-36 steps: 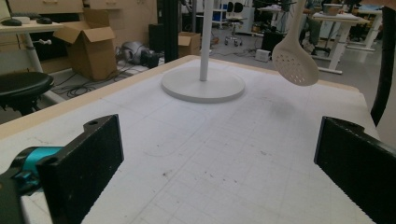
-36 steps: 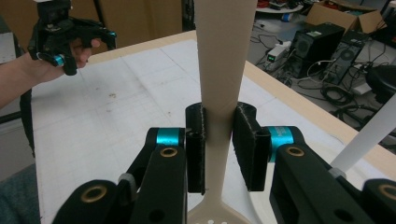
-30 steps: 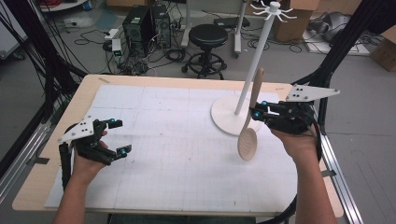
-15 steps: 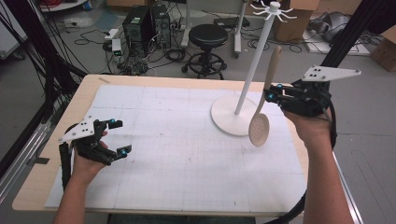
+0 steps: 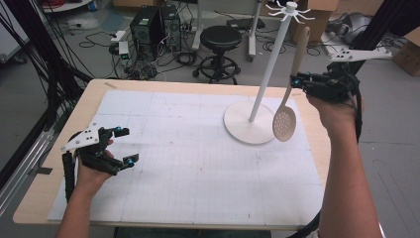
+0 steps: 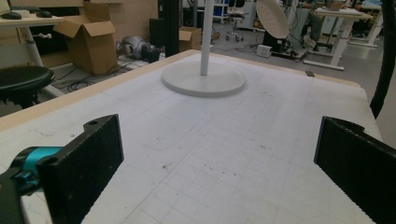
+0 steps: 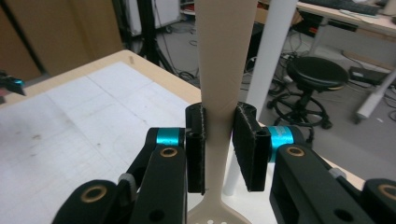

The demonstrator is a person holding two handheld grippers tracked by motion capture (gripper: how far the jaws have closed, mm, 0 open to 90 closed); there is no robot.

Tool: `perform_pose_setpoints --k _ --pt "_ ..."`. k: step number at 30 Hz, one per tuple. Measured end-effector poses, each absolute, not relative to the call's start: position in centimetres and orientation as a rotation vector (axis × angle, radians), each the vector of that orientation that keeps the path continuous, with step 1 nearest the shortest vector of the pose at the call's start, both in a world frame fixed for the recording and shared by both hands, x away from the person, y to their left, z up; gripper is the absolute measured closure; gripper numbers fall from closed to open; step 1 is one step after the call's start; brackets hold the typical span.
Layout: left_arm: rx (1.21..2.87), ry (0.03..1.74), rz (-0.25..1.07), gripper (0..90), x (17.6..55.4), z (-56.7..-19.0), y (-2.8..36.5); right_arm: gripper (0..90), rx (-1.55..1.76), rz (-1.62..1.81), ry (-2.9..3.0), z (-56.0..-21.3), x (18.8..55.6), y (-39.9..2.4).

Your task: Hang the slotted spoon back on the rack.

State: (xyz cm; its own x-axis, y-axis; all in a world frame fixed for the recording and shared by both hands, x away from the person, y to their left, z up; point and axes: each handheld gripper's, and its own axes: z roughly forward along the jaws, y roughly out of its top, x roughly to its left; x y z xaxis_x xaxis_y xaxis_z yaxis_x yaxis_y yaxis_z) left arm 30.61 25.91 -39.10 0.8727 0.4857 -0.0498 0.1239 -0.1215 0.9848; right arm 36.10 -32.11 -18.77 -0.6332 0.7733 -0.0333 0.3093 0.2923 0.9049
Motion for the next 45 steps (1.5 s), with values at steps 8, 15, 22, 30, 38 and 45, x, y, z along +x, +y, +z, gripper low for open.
perform_pose_setpoints --k 8,15,22,30,38,45 --pt "1.676 0.473 0.331 1.8 30.5 -39.0 26.0 75.1 1.035 1.253 2.078 -18.2 37.3 -32.4" --pt "1.675 0.474 0.331 1.8 30.4 -39.0 26.0 75.2 1.07 1.231 2.057 -17.7 38.0 -32.4" --pt "1.669 0.474 0.332 1.9 30.4 -38.9 26.1 75.2 1.118 1.234 2.042 -17.8 38.7 -32.7" --pt "1.669 0.473 0.333 1.8 30.4 -38.9 26.2 75.2 1.106 1.235 2.05 -17.8 38.9 -32.3" --pt "1.67 0.474 0.332 1.8 30.4 -38.9 26.2 75.2 1.089 1.247 2.043 -17.7 38.6 -32.2" --pt "1.671 0.47 0.335 1.8 30.4 -38.9 26.1 75.1 1.077 1.238 2.056 -17.8 38.6 -31.6"
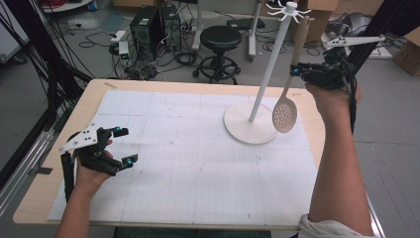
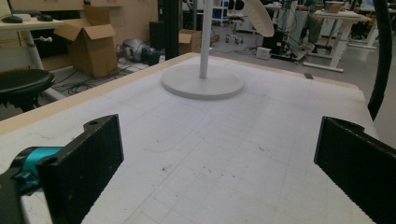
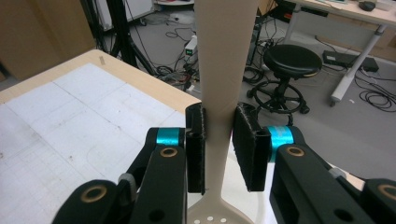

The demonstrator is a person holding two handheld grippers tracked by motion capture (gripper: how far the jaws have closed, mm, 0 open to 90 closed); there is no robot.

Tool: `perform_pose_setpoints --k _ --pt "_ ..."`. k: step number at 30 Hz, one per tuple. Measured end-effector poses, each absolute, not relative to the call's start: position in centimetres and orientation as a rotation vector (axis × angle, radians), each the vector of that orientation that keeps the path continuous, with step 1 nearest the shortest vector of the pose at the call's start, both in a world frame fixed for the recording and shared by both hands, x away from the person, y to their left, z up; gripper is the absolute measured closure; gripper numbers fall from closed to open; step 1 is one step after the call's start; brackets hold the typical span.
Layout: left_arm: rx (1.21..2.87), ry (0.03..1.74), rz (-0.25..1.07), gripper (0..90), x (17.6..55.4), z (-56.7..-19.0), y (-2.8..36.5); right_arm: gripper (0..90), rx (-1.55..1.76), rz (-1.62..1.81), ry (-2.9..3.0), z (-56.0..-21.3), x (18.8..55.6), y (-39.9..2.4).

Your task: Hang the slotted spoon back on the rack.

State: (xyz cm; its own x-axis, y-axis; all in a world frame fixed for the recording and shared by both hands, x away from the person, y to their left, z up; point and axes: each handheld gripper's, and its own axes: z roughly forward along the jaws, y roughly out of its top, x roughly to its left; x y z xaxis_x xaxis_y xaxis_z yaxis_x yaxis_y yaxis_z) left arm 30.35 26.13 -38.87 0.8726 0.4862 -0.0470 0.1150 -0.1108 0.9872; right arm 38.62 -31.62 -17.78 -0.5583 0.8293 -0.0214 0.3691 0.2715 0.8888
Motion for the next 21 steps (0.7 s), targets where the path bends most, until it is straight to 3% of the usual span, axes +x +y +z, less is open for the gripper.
perform_pose_setpoints --k 21 --pt "1.662 0.473 0.334 1.8 30.3 -38.8 26.3 75.2 1.146 1.217 2.044 -18.2 39.8 -31.9"
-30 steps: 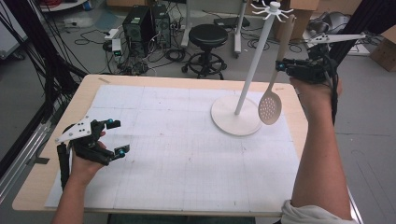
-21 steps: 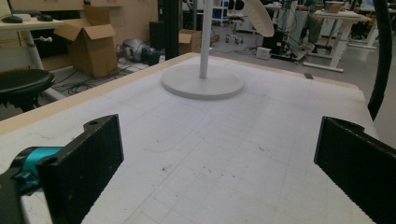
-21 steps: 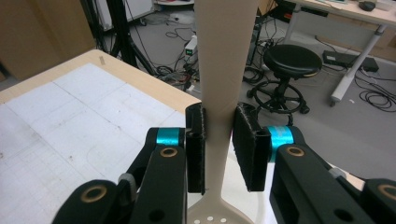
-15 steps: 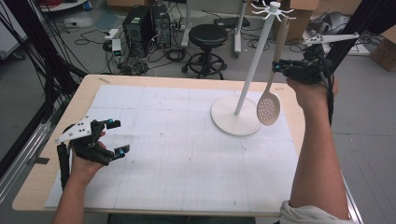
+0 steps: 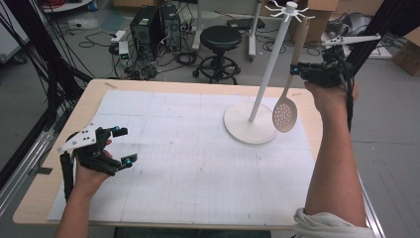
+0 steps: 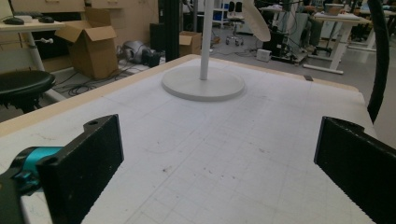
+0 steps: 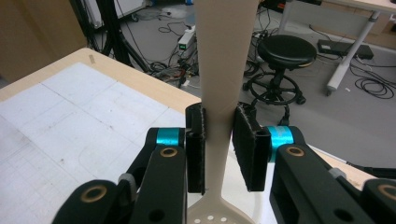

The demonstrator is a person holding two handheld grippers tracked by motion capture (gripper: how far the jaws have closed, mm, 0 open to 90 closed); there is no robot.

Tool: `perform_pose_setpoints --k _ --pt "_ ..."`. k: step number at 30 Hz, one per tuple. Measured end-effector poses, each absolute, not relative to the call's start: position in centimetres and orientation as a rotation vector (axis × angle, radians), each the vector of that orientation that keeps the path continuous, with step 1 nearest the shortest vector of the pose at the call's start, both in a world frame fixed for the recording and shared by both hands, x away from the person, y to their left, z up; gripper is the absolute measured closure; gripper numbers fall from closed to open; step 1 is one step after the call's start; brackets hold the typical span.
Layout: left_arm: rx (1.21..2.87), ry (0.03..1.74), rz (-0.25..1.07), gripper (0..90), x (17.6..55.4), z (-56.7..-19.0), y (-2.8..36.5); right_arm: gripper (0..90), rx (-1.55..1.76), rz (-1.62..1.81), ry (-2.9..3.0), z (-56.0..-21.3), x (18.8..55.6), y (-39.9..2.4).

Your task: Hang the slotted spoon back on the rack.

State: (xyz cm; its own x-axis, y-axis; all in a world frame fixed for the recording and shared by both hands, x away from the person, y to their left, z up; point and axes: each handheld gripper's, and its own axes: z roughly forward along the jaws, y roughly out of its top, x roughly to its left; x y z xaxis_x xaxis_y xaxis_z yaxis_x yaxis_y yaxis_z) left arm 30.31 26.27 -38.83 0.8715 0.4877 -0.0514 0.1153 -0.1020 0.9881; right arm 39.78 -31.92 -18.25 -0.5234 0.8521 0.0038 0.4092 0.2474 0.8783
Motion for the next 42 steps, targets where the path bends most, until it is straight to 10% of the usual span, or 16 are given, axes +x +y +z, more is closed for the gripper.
perform_pose_setpoints --k 14,20,42 --pt "1.66 0.477 0.336 1.8 30.3 -38.8 26.4 75.1 1.153 1.219 2.055 -18.6 40.6 -31.5" --pt "1.664 0.473 0.336 1.8 30.3 -38.8 26.4 57.5 1.17 1.219 2.036 -18.8 40.6 -31.4" --pt "1.673 0.464 0.332 1.8 30.1 -38.8 26.1 45.1 0.985 1.306 2.043 -19.4 37.0 -31.3"
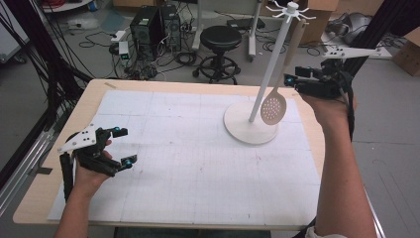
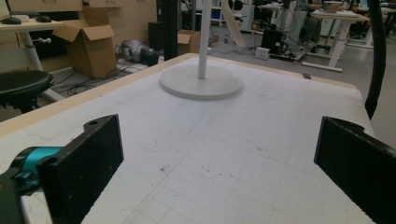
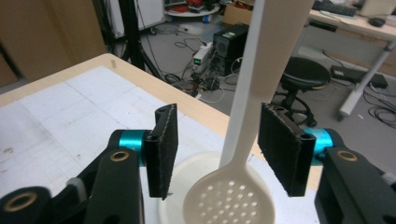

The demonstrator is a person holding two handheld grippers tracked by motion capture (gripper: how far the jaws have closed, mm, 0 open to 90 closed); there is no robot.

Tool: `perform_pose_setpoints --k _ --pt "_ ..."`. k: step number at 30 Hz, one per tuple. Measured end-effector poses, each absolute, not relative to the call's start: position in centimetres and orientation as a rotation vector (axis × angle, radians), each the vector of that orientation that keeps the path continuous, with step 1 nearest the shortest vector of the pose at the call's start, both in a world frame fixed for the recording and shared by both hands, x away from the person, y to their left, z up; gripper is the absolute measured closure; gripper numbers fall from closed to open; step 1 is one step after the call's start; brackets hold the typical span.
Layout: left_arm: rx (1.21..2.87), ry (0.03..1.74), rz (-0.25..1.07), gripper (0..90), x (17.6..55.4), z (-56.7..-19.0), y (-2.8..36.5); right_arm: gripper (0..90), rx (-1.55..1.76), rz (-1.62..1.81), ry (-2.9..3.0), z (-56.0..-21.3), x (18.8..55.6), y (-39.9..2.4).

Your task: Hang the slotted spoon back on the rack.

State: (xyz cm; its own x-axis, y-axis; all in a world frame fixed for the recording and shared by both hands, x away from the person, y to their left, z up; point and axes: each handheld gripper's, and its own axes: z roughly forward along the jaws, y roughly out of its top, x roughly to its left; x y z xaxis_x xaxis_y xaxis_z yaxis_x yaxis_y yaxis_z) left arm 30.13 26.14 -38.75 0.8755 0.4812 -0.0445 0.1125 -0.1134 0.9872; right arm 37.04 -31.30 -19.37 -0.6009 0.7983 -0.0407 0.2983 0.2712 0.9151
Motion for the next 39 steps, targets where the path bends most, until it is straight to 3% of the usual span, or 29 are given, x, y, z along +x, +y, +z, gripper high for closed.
perform_pose_setpoints --k 23,39 --pt "1.681 0.454 0.321 1.8 30.1 -38.8 26.0 36.3 0.807 1.376 2.102 -21.3 34.2 -29.5" --pt "1.697 0.454 0.301 1.8 30.2 -38.9 25.8 28.9 0.766 1.461 2.093 -25.1 32.0 -29.2"
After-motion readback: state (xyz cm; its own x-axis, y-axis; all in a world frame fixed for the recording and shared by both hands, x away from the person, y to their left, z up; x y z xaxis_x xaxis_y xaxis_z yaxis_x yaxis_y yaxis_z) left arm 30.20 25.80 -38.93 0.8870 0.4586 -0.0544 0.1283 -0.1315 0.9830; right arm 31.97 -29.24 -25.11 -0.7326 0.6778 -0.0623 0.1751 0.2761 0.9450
